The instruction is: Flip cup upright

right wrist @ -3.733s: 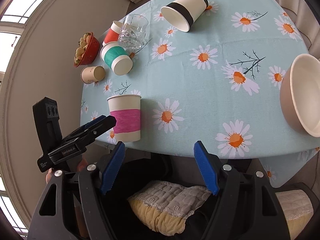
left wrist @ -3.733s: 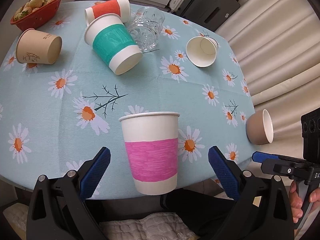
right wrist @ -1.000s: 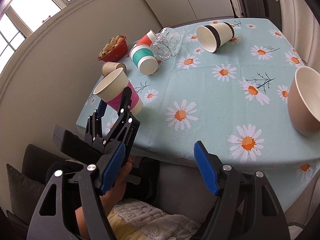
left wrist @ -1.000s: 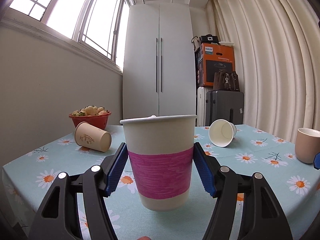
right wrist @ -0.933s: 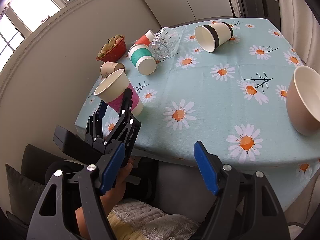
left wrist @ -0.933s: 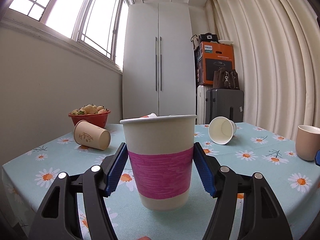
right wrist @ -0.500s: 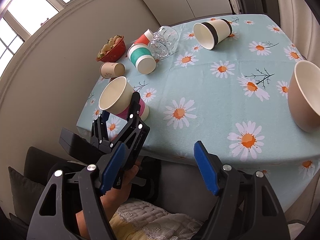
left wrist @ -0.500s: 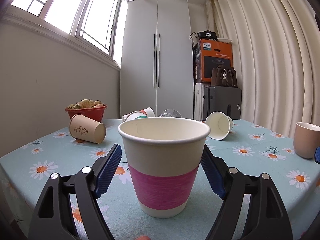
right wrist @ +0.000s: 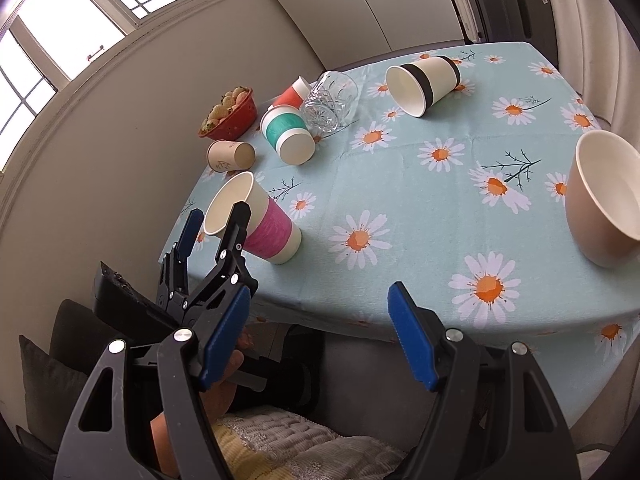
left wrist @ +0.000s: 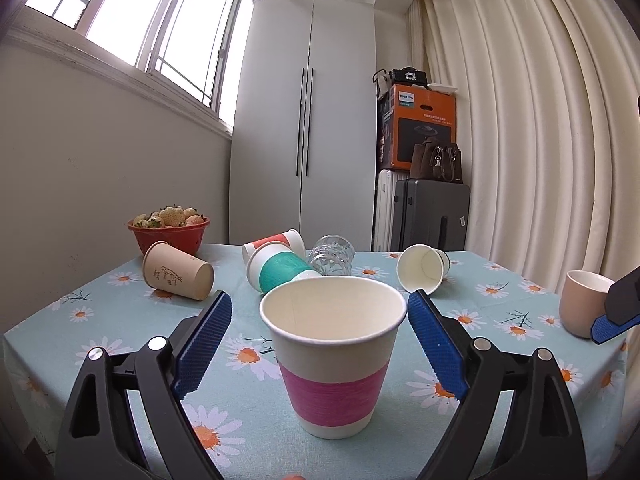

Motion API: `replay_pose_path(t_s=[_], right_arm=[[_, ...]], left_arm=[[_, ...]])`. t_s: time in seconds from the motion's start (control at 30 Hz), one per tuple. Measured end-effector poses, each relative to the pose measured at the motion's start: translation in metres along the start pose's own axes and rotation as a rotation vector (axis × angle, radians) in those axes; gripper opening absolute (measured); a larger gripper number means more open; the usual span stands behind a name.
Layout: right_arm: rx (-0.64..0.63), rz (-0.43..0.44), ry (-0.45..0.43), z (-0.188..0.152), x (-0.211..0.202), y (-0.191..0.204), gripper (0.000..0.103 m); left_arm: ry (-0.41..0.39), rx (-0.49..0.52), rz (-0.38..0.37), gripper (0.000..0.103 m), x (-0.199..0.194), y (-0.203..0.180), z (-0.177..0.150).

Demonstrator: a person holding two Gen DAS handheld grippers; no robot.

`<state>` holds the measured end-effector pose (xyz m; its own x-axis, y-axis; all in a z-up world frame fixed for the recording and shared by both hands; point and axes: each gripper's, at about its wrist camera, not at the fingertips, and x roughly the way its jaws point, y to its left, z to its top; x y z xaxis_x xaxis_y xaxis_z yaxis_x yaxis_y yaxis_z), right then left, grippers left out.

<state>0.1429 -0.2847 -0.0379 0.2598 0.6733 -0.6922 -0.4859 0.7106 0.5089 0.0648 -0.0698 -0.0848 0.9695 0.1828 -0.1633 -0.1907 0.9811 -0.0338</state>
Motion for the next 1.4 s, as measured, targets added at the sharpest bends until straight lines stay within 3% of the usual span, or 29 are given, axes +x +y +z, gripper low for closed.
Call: replay_pose_path(t_s=[0.07, 0.23, 0.5, 0.6, 0.93, 1.07, 1.23, 1.3, 1.4], right_arm=[[0.003, 0.009, -0.007, 0.0, -0.002, 0.0, 0.071], [0.003, 0.016, -0.02, -0.003, -0.006, 0.002, 0.071], [0.013, 0.019, -0.024, -0.004, -0.009, 0.0, 0.071], [-0.013, 0.003, -0.041, -0.006, -0.011, 0.006, 0.071], [-0.119, -0.047, -0.133, -0.026, -0.026, 0.036, 0.072], [-0.156, -0.06, -0.183, -0.04, -0.034, 0.053, 0.076], [-0.219, -0.127, -0.239, -0.054, -0.042, 0.071, 0.079], [-0.232, -0.16, -0.258, -0.057, -0.045, 0.074, 0.09], [-0.252, -0.22, -0.28, -0.06, -0.047, 0.079, 0.09]], left_arm=[[0.001, 0.012, -0.015, 0.094, -0.005, 0.0, 0.006], [0.019, -0.019, -0.012, 0.094, 0.0, 0.006, 0.009], [0.026, -0.09, -0.078, 0.097, -0.016, 0.02, 0.036], [0.077, -0.102, -0.114, 0.097, -0.03, 0.033, 0.052], [0.204, 0.01, -0.228, 0.097, -0.088, 0.068, 0.094], [0.269, -0.007, -0.266, 0.097, -0.105, 0.081, 0.095], [0.328, -0.011, -0.217, 0.097, -0.112, 0.085, 0.082], [0.361, -0.019, -0.225, 0.097, -0.112, 0.085, 0.076], [0.381, -0.016, -0.238, 0.097, -0.111, 0.083, 0.07]])
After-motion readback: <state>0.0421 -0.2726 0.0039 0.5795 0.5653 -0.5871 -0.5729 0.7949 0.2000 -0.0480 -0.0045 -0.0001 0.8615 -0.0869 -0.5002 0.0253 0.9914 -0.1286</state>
